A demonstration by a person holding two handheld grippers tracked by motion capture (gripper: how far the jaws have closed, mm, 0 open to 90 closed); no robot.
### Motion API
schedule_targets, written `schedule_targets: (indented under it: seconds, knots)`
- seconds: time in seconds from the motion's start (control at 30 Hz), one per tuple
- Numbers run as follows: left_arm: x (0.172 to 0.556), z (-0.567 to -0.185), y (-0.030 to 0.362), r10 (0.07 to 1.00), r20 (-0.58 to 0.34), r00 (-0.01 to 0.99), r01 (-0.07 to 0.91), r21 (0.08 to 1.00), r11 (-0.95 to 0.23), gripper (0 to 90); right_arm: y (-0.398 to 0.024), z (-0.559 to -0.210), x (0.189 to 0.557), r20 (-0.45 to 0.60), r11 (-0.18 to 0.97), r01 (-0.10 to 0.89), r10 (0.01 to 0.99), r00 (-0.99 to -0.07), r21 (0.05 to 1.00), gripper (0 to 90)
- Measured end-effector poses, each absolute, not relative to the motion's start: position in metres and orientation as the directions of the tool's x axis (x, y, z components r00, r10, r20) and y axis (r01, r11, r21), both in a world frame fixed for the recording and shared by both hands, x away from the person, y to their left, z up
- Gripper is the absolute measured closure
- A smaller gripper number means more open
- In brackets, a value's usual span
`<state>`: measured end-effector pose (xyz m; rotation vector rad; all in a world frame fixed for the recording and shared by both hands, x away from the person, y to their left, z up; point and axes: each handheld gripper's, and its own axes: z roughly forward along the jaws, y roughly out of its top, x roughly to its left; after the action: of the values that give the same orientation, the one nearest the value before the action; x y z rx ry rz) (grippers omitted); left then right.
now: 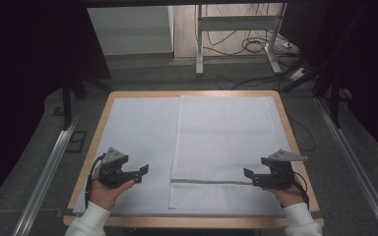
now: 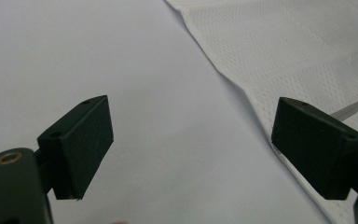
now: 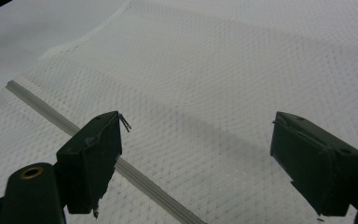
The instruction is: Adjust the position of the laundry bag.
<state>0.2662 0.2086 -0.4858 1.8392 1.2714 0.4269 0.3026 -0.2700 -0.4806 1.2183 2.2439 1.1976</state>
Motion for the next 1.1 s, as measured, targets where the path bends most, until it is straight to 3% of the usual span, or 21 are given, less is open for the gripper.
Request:
schedule_targets:
  seconds: [0.13,1.1]
  knots:
    - [0.265,-0.483,0.200,0.885,-0.137,0.445,0.598,0.781,-0.180,11.7,-0.273,-0.480,0.302,0.077,0.320,0.521,0.793,-0.604,0.792,16.0]
    - [0.275,-0.472,0.170,0.871,-0.229,0.435,0.686,0.711,-0.155,16.0,-0.273,-0.480,0.311,0.039,0.330,0.525,0.819,-0.573,0.784,15.6]
